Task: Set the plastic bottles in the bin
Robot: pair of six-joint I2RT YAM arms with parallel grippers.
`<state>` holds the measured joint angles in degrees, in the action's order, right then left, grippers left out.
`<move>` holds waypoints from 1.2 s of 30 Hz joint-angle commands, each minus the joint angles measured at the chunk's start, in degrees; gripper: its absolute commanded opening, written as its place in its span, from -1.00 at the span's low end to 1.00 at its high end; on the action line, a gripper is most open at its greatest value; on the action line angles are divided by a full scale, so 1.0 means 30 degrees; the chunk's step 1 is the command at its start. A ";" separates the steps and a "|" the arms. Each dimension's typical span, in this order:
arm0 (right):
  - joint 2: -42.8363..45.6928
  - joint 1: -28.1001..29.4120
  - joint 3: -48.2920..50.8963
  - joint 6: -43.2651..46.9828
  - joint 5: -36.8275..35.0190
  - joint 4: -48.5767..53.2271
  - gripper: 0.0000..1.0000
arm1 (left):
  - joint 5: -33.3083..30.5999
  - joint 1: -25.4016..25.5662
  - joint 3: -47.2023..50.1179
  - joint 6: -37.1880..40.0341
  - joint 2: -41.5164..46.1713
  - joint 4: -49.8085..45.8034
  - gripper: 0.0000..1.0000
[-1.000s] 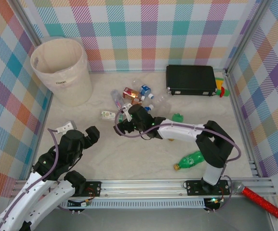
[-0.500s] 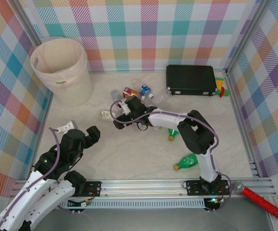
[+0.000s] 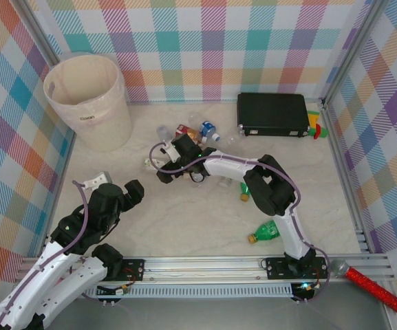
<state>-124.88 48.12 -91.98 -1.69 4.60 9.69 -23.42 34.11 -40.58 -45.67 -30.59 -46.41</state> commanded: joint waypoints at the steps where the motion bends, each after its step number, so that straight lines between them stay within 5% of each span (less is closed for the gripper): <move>1: -0.0520 0.0017 -0.0495 0.0748 0.0298 0.1072 0.91 | -0.0071 0.0231 0.0119 -0.0324 0.0030 0.0155 0.99; 19: -0.0304 0.0662 0.0335 0.0226 0.1806 0.1124 0.47 | -0.0308 0.0232 0.0052 -0.0491 0.0325 -0.0287 1.00; 36: -0.1354 0.1158 0.0137 -0.0712 -0.0226 0.1170 0.29 | -0.0431 0.0232 -0.0218 -0.0685 0.0349 -0.0670 0.99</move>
<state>-127.07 51.37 -91.48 -2.28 5.80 12.16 -23.62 34.11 -40.58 -47.16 -30.24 -46.72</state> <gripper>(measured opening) 0.649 0.997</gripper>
